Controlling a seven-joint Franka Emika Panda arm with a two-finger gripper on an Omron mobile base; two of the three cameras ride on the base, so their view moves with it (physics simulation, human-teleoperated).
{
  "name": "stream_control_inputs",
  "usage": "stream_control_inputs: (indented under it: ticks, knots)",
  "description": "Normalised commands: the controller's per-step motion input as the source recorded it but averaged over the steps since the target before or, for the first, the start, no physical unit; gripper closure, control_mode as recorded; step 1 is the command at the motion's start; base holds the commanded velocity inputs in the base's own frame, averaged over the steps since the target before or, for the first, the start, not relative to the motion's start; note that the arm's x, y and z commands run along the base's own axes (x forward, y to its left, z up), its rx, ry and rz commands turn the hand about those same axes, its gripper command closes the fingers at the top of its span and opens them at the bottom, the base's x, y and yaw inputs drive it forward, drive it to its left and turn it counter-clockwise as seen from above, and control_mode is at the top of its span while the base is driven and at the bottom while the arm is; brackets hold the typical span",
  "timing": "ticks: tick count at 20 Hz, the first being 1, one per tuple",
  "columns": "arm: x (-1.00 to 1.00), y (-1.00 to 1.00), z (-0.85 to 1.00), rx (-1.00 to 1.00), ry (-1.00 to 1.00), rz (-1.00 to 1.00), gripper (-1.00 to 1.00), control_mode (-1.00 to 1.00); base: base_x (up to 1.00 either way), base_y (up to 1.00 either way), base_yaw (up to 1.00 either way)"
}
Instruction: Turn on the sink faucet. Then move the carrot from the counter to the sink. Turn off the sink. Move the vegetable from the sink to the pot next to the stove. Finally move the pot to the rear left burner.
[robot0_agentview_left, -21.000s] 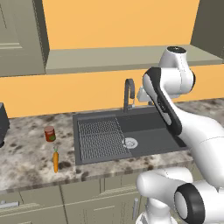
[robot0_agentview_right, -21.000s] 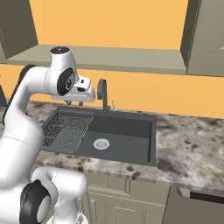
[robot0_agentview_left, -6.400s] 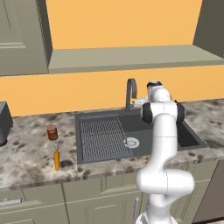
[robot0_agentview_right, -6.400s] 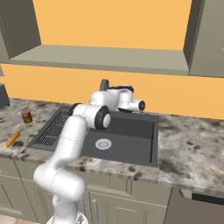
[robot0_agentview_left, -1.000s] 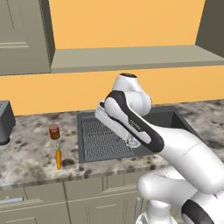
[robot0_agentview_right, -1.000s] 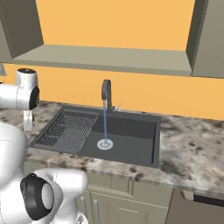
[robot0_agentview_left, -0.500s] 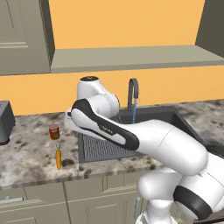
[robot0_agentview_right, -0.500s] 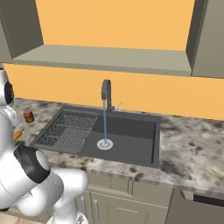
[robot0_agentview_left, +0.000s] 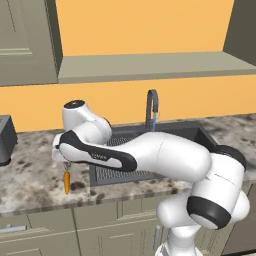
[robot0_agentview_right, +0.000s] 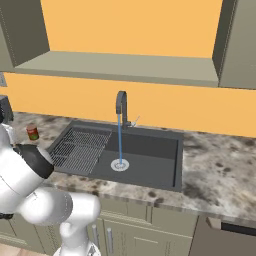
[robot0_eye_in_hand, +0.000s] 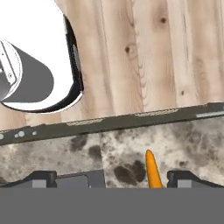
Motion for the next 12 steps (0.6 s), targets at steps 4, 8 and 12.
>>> stream_control_inputs:
  ticks: [4,8,12]
  knots:
    - [0.35,0.0,-0.5,0.0,-0.08,0.29,-1.0,-1.0,0.0,0.0,0.0]
    - [0.31,0.06,-0.41,0.0,-0.04,0.27,-1.0,-1.0,0.0,0.0,0.0]
    - [0.28,0.19,-0.37,0.0,-0.04,0.2,-1.0,-1.0,0.0,0.0,0.0]
